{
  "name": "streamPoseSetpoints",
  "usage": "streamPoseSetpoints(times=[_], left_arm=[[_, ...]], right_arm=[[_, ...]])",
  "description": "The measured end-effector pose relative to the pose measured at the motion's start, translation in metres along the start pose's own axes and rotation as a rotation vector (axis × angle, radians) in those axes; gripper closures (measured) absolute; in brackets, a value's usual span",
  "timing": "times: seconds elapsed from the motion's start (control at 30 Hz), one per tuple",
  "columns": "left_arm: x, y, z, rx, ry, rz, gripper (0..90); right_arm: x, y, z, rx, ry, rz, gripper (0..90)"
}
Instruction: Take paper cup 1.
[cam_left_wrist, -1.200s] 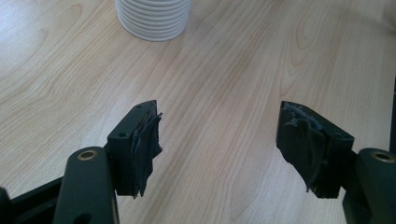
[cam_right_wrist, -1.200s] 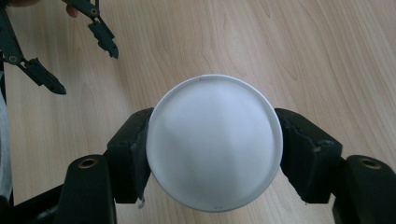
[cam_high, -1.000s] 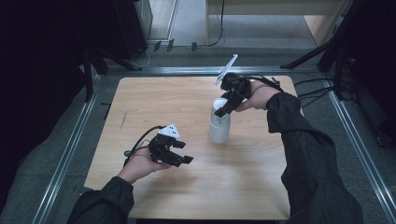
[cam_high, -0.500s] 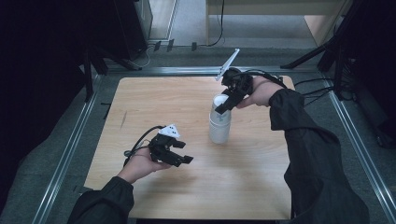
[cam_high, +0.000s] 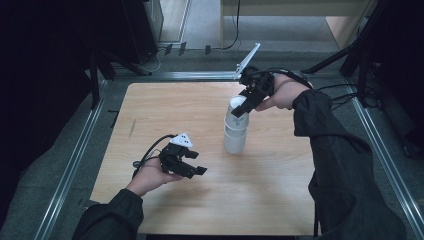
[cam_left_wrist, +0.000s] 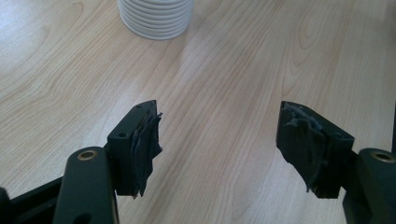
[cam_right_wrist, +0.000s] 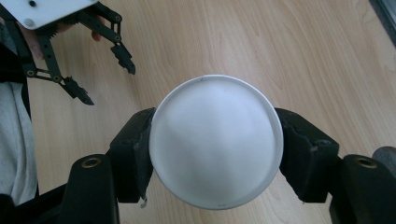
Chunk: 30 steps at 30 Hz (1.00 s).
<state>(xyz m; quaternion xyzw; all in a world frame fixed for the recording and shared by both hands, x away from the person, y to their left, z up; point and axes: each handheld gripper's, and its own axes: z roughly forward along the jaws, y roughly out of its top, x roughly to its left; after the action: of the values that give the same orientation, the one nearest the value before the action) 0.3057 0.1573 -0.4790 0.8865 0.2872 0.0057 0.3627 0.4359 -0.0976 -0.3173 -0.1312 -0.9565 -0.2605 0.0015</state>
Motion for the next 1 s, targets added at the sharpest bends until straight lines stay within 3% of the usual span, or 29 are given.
streamPoseSetpoints(times=[0.23, 0.37, 0.5, 0.57, 0.7, 0.83, 1.0], left_arm=[[0.001, 0.000, 0.000, -0.005, -0.005, -0.008, 30.0], [0.002, 0.000, 0.000, -0.002, -0.006, -0.005, 30.0], [0.004, 0.000, -0.002, -0.012, -0.006, -0.009, 29.9], [0.004, 0.000, -0.003, -0.017, -0.008, -0.010, 29.8], [0.006, 0.000, -0.006, -0.036, -0.009, -0.016, 29.3], [0.006, 0.000, -0.008, -0.048, -0.011, -0.015, 28.8], [0.005, 0.000, -0.011, -0.070, -0.022, -0.010, 28.3]], right_arm=[[0.007, 0.005, -0.022, -0.019, -0.006, -0.018, 34.2], [0.012, 0.009, -0.040, -0.063, -0.022, -0.040, 34.4], [0.020, 0.012, -0.056, -0.091, 0.000, -0.043, 34.5], [0.026, 0.012, -0.061, -0.097, 0.010, -0.069, 34.5], [0.038, 0.009, -0.064, -0.077, 0.025, -0.096, 34.6], [0.055, 0.003, -0.059, -0.057, 0.048, -0.153, 34.6], [0.064, -0.012, -0.046, -0.056, 0.083, -0.162, 34.6]])
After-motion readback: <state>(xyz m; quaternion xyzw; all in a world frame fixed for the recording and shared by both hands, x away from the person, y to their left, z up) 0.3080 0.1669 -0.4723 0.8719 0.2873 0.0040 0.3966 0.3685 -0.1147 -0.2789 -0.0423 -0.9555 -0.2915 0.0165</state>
